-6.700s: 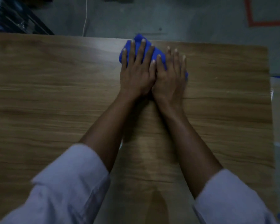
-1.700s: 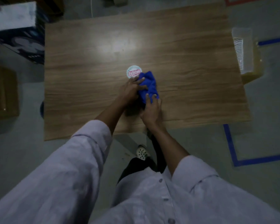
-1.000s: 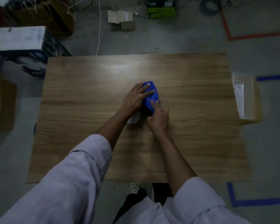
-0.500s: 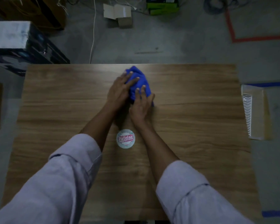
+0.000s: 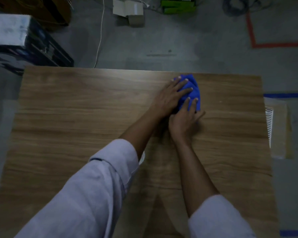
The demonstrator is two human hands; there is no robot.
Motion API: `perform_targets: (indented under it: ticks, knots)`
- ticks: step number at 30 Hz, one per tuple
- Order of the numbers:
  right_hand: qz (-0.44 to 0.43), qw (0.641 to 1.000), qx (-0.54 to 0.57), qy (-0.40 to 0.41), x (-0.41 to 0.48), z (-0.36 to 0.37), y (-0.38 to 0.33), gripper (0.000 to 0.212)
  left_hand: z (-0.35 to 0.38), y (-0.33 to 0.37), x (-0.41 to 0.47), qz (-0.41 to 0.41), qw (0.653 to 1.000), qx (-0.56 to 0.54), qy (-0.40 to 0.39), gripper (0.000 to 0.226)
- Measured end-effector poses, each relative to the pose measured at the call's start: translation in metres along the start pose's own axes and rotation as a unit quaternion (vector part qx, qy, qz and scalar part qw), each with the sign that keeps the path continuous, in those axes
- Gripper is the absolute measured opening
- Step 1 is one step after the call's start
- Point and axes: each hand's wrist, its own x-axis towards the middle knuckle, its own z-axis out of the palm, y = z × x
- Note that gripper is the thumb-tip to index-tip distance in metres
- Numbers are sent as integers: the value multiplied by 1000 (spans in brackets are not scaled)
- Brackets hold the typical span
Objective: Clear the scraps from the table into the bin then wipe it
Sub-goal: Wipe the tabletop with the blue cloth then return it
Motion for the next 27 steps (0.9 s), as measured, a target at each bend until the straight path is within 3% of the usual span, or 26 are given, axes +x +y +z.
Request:
perform_targets:
  ticks: [6, 11, 14, 18, 22, 27]
  knots:
    - [-123, 991, 31, -44, 31, 3, -47, 73, -18, -58, -21, -130, 991, 15, 33, 54]
    - [-239, 968, 52, -59, 16, -6, -33, 69, -20, -47, -81, -225, 973, 54, 12, 56]
    - [-251, 964, 39, -73, -6, -19, -14, 71, -16, -21, -117, -223, 970, 96, -15, 50]
    - [-283, 959, 21, 26, -7, -32, -11, 67, -21, -12, -124, -169, 977, 121, 39, 58]
    - [-295, 951, -18, -88, -5, -11, -3, 73, -6, -14, -125, -183, 982, 35, 6, 60]
    - [-292, 949, 23, -115, -50, -2, 35, 79, 15, 8, -164, -187, 981, -26, 38, 63]
